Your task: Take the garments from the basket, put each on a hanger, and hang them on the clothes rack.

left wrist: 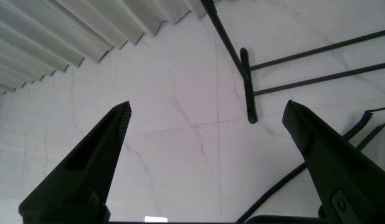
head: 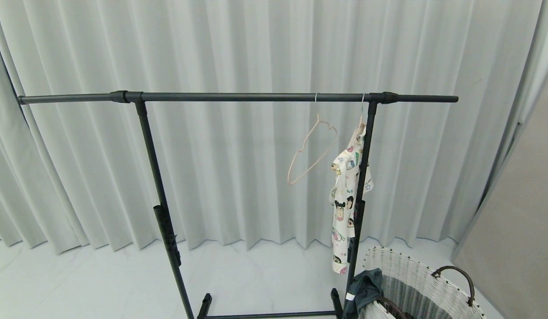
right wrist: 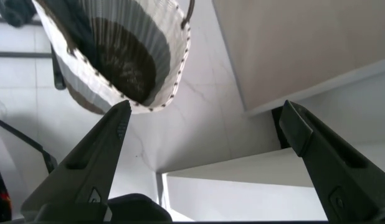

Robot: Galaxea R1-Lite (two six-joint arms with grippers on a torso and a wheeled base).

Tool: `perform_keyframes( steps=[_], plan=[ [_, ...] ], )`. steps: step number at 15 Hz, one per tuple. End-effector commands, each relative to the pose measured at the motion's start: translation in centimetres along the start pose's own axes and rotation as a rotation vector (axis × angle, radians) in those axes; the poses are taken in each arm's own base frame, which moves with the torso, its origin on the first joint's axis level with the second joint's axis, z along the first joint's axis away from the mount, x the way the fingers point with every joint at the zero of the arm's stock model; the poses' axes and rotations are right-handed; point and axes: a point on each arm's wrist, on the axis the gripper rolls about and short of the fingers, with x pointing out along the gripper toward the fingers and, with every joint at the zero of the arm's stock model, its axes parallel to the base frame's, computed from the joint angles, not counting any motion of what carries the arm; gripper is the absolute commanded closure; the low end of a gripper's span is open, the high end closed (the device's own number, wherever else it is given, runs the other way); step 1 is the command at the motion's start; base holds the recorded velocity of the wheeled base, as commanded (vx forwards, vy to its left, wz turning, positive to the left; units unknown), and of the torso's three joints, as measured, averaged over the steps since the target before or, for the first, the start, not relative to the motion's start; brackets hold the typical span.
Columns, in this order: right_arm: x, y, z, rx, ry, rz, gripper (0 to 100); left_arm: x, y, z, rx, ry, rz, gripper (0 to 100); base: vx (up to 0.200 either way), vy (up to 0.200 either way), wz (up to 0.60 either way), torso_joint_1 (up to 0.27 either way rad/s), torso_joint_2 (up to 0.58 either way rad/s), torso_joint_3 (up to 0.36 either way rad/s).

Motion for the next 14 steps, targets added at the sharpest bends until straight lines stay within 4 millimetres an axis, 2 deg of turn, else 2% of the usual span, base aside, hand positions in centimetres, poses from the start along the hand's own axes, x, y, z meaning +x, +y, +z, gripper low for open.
perform_keyframes(
  steps=[1, 12, 14],
  plan=[
    [0.15, 0.07, 0.06, -0.011, 0.016, 0.004, 0, -0.03, 0.01, 0.00, -0.002, -0.004, 0.000, 0, 0.000, 0.000, 0.00, -0.256, 0.51, 0.261],
    [0.09, 0.07, 0.04, -0.007, 0.008, 0.014, 0, -0.18, 0.06, -0.06, -0.018, -0.021, 0.008, 0, 0.000, 0.000, 0.00, -0.230, 0.48, 0.239],
    [0.06, 0.10, 0.04, -0.011, 0.002, 0.022, 0, -0.14, 0.04, -0.04, -0.018, -0.016, 0.005, 0, 0.200, 0.000, 0.00, -0.124, 0.28, 0.159]
  ],
)
